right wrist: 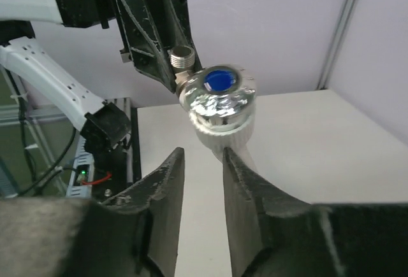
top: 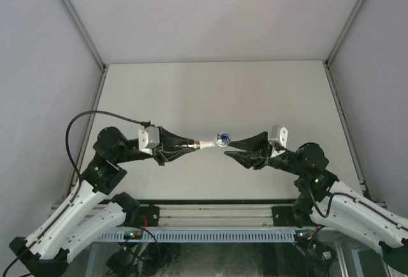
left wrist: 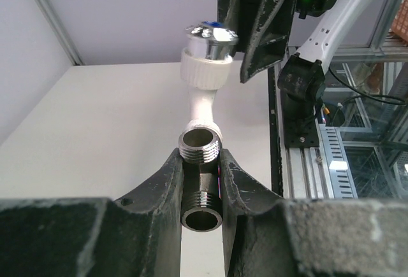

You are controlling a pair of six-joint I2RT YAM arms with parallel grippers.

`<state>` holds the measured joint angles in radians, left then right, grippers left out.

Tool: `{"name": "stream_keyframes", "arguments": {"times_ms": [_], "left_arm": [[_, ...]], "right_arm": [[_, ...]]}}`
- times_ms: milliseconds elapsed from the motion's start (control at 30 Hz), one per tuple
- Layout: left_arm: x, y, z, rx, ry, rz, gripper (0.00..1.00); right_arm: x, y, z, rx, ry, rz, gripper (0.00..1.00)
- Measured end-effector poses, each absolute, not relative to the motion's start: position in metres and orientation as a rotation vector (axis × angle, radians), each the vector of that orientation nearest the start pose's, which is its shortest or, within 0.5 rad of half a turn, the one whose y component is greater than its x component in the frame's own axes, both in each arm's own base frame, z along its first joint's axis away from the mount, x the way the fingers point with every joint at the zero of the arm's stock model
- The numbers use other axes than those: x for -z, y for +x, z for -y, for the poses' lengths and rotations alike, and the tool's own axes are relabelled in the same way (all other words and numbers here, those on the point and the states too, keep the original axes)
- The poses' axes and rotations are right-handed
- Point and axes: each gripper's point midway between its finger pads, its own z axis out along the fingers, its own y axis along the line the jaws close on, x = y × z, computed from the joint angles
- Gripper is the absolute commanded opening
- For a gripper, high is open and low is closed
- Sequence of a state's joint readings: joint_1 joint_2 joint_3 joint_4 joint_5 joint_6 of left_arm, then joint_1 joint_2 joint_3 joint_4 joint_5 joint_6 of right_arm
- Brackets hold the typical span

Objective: Install the water faucets

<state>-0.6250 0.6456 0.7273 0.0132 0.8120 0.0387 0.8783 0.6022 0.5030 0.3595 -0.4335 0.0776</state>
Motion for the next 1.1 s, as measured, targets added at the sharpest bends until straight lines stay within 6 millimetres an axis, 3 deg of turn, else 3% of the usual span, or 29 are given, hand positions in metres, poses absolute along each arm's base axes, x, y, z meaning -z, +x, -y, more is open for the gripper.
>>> {"name": "stream_keyframes", "arguments": {"times_ms": [133,400,600,733,867,1000,1100], "left_arm": [[-0.328,0.127,0.248,1.060,1.122,-1.149,0.00],[-0.326,0.131,0.250,1.062,1.121,-1.162,0.00],[-0.326,0.132,0.249,1.056,1.116,-1.163,0.00],[-0.325,0.121,0.251,1.101,1.161,-1.140,0.00],[-0.325,0.117,0.252,1.116,1.177,-1.130,0.00],[-0.325,0.118,0.251,1.112,1.175,-1.131,0.00],[-0.326,0.120,0.251,1.105,1.168,-1.129,0.00]], "right_arm": [[-0.314,0.121,-0.271,-1.111,-0.904,-1.123,0.59],[-0.310,0.122,-0.272,-1.050,-0.964,-1.085,0.64],[-0.310,0.134,-0.273,-1.030,-0.919,-1.129,0.64],[-0.317,0.142,-0.274,-1.044,-0.871,-1.160,0.63],[-0.315,0.146,-0.276,-1.075,-0.849,-1.200,0.53],[-0.315,0.143,-0.278,-1.138,-0.836,-1.237,0.32],[-0.317,0.145,-0.278,-1.204,-0.793,-1.294,0.24]]}}
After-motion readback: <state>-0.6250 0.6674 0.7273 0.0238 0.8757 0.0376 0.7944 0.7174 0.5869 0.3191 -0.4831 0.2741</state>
